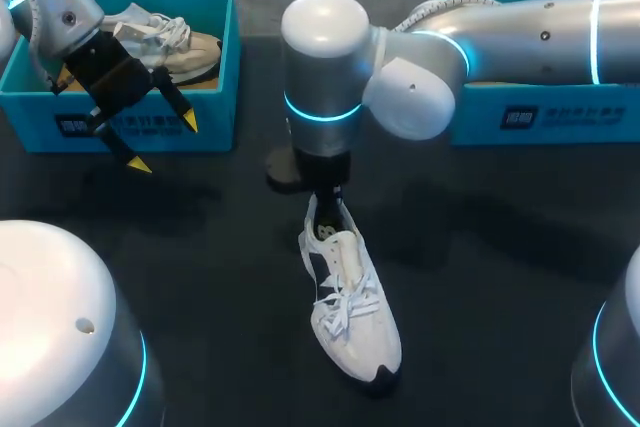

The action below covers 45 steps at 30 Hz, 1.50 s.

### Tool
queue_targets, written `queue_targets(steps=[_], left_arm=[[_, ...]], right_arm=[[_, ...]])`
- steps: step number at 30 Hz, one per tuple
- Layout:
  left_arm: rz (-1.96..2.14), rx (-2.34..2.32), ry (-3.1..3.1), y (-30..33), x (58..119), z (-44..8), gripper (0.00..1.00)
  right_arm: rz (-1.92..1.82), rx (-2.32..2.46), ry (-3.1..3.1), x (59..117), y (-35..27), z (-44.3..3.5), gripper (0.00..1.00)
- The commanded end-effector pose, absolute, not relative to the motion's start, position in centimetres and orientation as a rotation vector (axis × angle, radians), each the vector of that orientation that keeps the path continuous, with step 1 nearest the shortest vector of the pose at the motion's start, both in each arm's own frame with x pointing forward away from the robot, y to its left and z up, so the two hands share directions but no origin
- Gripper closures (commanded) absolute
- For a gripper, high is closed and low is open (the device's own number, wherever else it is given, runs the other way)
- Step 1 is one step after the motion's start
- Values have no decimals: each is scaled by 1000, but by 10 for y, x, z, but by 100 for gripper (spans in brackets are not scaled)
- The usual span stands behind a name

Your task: Take the shoe out of the shoebox, open the shoe tongue, remove and reinsert the insole, then place the shoe into the shoebox

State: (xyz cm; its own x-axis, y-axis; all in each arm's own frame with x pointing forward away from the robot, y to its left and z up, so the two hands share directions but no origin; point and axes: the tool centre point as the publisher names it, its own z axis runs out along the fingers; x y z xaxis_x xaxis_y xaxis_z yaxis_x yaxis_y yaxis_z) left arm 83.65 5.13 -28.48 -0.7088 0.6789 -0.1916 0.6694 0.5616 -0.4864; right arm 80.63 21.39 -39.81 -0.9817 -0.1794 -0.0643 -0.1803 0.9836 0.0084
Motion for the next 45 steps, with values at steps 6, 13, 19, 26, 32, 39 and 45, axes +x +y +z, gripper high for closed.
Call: queue_targets(steps=[6,13,19,26,32,39,45], left_arm=[[843,-1192,-2758,51,837,-284,0],[843,-1192,-2758,51,837,-284,0],[843,-1192,-2758,51,837,-284,0],[843,-1192,-2758,51,837,-284,0],[843,-1192,-2758,51,837,-284,0],[843,-1192,-2758,51,837,-284,0],[843,-1192,-2758,51,837,-284,0]], right_arm=[[5,-228,3035,799,215,-380,100],[-73,-221,3002,802,208,-340,100],[-120,-193,2976,808,195,-299,100],[-145,-166,2959,821,175,-272,100],[-110,-178,2940,836,146,-249,100],[-94,-203,2924,859,109,-216,100],[-76,-156,2923,864,99,-207,100]])
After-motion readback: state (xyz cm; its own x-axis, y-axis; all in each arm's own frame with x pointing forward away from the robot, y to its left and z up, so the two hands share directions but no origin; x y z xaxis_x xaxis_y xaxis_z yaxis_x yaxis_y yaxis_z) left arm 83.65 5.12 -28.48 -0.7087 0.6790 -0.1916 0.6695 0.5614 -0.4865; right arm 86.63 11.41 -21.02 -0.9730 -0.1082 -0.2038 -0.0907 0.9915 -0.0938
